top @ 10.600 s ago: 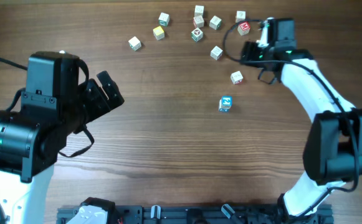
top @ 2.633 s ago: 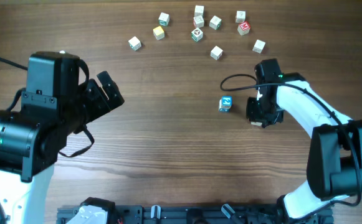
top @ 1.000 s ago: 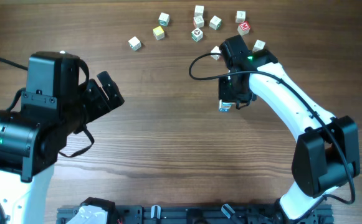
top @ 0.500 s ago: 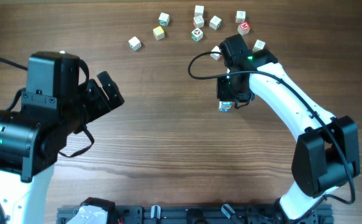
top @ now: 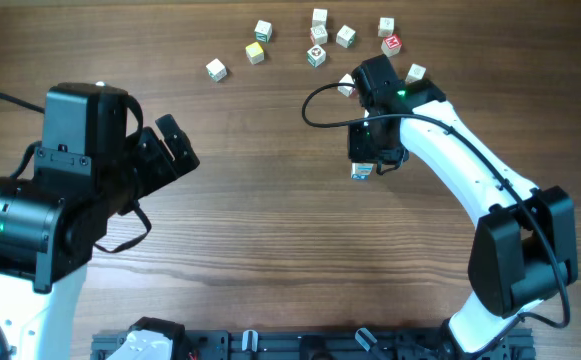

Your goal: Form a tower

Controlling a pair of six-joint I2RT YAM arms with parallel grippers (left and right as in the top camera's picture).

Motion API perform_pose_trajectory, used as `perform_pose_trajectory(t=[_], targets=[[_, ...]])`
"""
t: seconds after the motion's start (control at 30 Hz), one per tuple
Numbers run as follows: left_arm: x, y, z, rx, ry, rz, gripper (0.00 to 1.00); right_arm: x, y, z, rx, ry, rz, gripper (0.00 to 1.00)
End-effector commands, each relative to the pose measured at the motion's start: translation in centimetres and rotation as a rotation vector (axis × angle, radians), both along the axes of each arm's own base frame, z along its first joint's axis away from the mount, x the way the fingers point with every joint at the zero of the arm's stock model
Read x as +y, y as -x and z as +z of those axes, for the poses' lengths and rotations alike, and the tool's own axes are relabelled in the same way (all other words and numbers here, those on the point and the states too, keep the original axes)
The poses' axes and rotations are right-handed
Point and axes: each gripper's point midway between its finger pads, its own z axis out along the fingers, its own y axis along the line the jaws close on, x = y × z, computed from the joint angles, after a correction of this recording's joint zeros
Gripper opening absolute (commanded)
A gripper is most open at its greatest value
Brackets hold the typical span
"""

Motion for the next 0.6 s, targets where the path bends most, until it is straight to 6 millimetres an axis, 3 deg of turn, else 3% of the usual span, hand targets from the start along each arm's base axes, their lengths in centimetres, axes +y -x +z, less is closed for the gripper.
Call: perform_pose_trajectory(t=[0.0, 0.03, 0.07, 0.13, 0.2, 0.27, 0.43, 0.57], targets=[[0.1, -0.1, 0.1, -0.006, -0.009, 0.005, 1.00, 0.1, 0.1, -0.8, 0.021, -0.003, -0.010, 0.39], [0.1, -0.1, 0.1, -0.006, -0.009, 0.005, 1.00, 0.2, 0.0, -0.8, 0.016, -0.005, -0.010, 0.48], [0.1, -0.1, 0.1, -0.006, -0.009, 0.005, 1.00, 0.2, -0.1, -0.8, 0.012, -0.007, -0.013, 0.74], [0.1, -0.1, 0.1, -0.006, -0.009, 0.005, 1.00, 0.2, -0.1, -0.8, 0.012, -0.007, -0.013, 0.92], [0.1, -0.1, 0.1, -0.006, -0.009, 0.005, 1.00, 0.1, -0.1, -0.8, 0.011, 0.000, -0.013, 0.99], [0.1, -0.1, 0.1, -0.006, -0.009, 0.005, 1.00, -0.1, 0.3, -1.3, 0.037, 0.011, -0.013, 0.99], [0.1, -0.1, 0.1, -0.006, -0.009, 0.005, 1.00, -0.4, 1.2, -5.2, 0.147, 0.056, -0.011, 1.00], [0.1, -0.1, 0.1, -0.006, -0.009, 0.005, 1.00, -0.4, 1.2, -5.3, 0.148, 0.056, -0.011, 0.97]])
